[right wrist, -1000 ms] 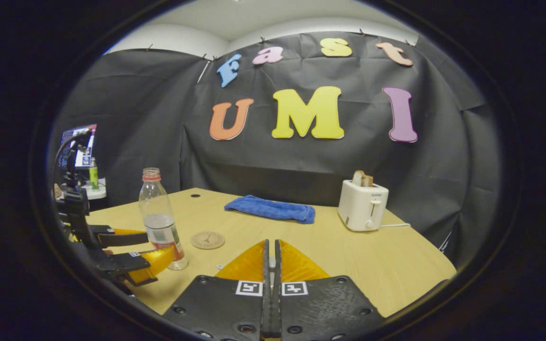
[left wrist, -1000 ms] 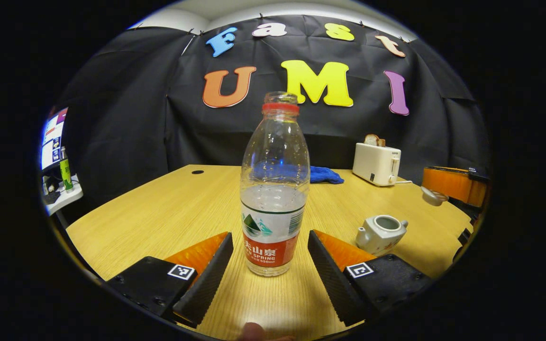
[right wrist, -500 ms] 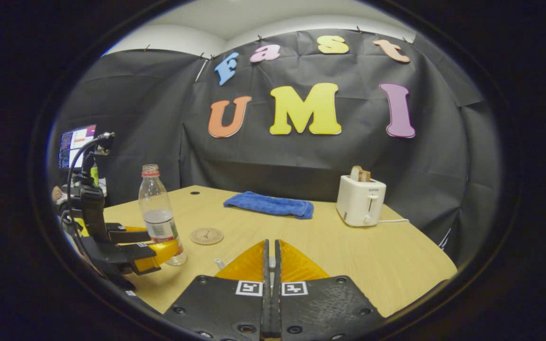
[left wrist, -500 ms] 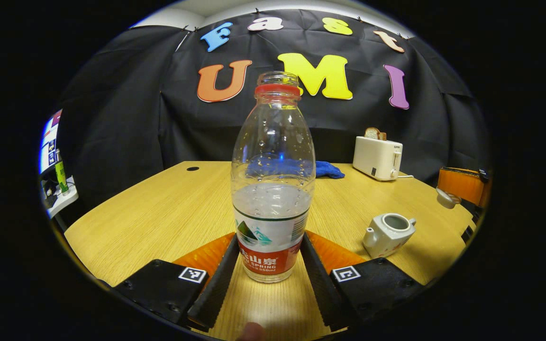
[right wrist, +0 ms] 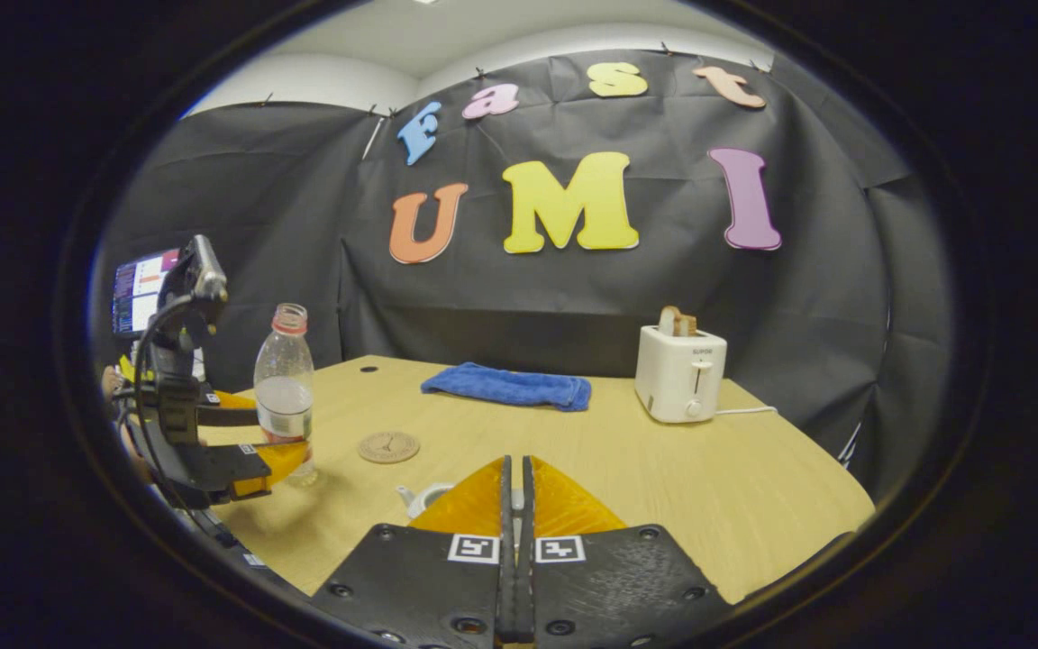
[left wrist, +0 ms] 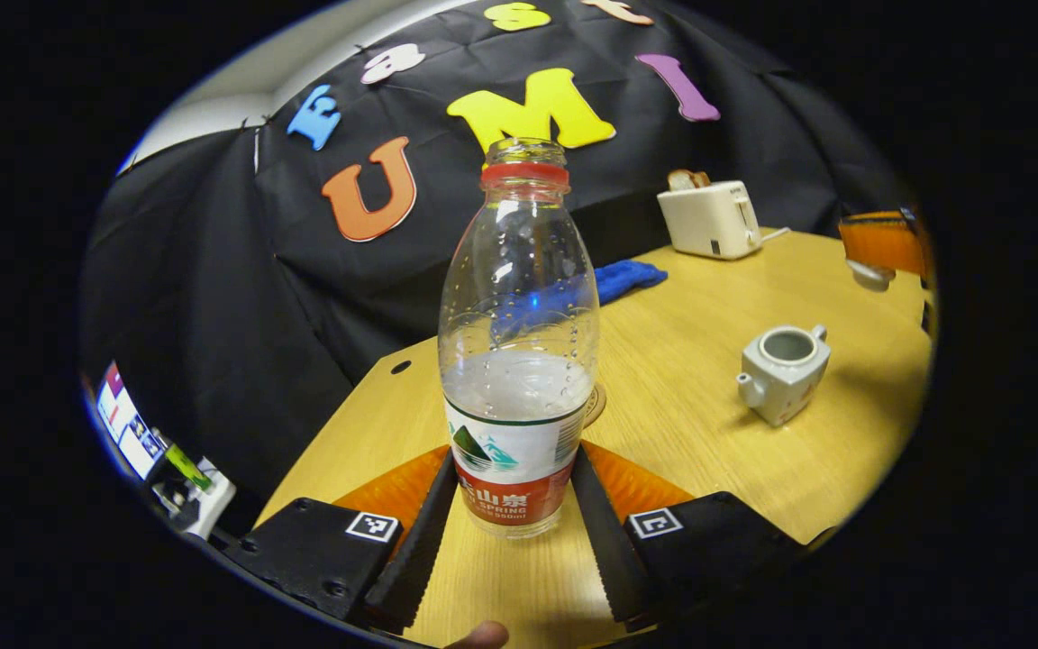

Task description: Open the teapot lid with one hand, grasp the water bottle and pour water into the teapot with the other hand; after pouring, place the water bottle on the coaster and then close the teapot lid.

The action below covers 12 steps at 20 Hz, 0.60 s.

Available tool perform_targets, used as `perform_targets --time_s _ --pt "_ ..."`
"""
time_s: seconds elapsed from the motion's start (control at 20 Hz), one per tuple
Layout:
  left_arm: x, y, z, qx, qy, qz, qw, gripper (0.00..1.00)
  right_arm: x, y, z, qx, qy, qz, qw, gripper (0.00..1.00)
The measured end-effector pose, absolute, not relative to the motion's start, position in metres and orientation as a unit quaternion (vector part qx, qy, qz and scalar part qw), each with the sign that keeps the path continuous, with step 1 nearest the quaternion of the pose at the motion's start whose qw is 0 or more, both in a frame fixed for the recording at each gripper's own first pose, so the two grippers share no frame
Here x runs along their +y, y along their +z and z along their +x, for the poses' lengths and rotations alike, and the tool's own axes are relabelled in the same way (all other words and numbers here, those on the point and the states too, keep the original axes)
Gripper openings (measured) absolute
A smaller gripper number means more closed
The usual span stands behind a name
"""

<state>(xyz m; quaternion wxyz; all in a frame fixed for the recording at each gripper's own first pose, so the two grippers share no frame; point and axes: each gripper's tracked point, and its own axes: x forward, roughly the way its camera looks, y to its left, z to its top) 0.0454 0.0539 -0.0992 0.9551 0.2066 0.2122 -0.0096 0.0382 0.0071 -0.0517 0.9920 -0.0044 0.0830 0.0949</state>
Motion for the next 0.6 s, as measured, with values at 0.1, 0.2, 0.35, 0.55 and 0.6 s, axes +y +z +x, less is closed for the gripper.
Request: perform_targets --time_s 0.1,0.2,0.35,0.55,0.6 --pt "0.052 -0.099 0.043 0.223 -0.019 0.248 0.942 0.78 0.002 -0.054 0.037 0.084 0.093 -0.004 0.992 0.0" --pt "0.05 -0.101 0.04 0.231 -0.03 0.296 0.927 0.77 -0.005 -0.057 0.036 0.086 0.09 -0.003 0.992 0.0" --pt "0.058 -0.103 0.039 0.236 -0.031 0.373 0.897 0.77 -0.013 -0.059 0.034 0.087 0.086 -0.003 0.992 0.0" --pt "0.066 -0.102 0.04 0.235 -0.026 0.467 0.852 0.77 -0.021 -0.061 0.032 0.088 0.083 0.001 0.993 0.0" --pt "0.066 -0.103 0.041 0.235 -0.031 0.487 0.841 0.77 -0.022 -0.061 0.032 0.088 0.083 0.001 0.993 0.0"
